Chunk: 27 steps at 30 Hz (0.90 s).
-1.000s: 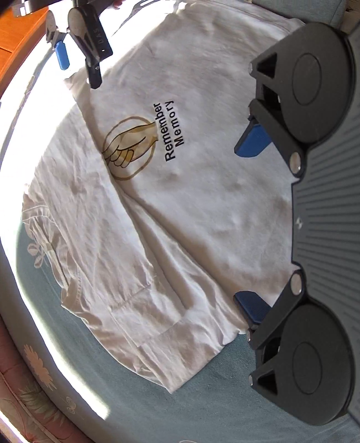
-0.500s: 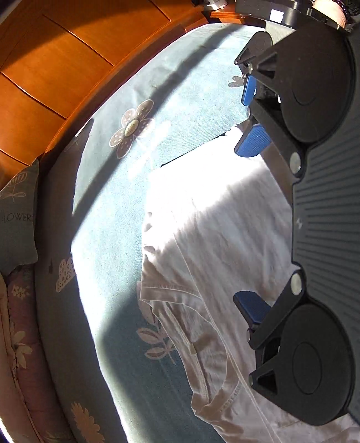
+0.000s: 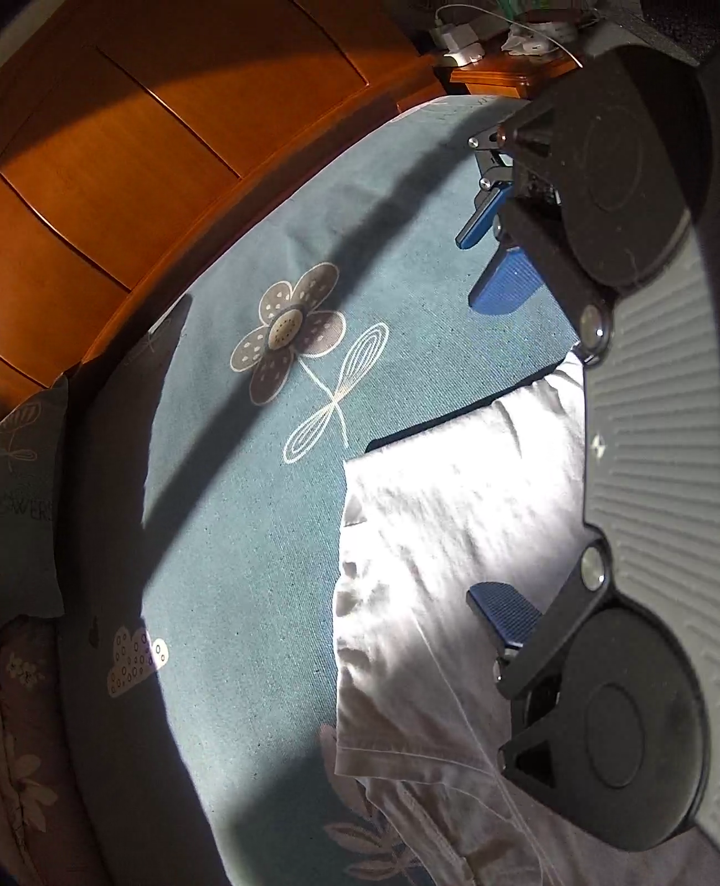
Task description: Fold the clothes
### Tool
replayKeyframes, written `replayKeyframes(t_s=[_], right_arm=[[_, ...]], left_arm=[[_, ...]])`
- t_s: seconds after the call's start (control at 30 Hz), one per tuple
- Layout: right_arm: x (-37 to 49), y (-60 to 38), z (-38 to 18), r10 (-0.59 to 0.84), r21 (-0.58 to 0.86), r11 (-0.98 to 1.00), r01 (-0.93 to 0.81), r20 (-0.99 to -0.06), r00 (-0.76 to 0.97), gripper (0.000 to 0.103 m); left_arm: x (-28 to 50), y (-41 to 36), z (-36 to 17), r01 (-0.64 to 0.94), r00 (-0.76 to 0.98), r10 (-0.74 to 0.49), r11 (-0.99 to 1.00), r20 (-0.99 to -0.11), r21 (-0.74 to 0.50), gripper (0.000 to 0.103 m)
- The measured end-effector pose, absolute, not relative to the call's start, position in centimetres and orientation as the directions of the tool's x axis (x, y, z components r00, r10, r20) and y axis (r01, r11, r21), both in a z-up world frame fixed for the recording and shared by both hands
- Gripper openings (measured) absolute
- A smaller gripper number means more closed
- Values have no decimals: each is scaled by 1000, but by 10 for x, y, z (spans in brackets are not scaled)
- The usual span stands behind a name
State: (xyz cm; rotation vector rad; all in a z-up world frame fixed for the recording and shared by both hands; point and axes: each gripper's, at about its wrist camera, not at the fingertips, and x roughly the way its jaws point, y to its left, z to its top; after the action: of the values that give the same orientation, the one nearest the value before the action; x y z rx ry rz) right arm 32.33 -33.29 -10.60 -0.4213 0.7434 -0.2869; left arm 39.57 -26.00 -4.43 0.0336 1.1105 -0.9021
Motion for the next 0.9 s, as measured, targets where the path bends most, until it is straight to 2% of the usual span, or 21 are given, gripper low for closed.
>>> replayKeyframes(t_s=[0.2, 0.37, 0.6, 0.73, 0.83, 0.9], right_arm=[[312, -339, -96, -388, -417, 900, 123, -644, 659, 103], [314, -324, -77, -326, -384, 919, 88, -615, 718, 103], [348, -322, -105, -293, -407, 913, -5, -667, 685, 103], [345, -353, -101, -280, -335, 941, 47, -695, 662, 103], [334, -334, -88, -307, -443, 896, 1, -620, 722, 103], [322, -328, -83, -281, -444, 896, -28, -614, 738, 103]], left_arm=[[399, -271, -43, 655, 139, -625, 640, -768, -402, 102], [414, -260, -34, 618, 187, -630, 671, -753, -409, 102], [424, -245, -30, 594, 213, -605, 704, -768, -389, 102], [423, -239, -36, 577, 213, -597, 716, -774, -393, 102], [420, -238, -37, 567, 211, -602, 717, -770, -405, 102], [418, -239, -38, 575, 207, -602, 713, -771, -402, 102]])
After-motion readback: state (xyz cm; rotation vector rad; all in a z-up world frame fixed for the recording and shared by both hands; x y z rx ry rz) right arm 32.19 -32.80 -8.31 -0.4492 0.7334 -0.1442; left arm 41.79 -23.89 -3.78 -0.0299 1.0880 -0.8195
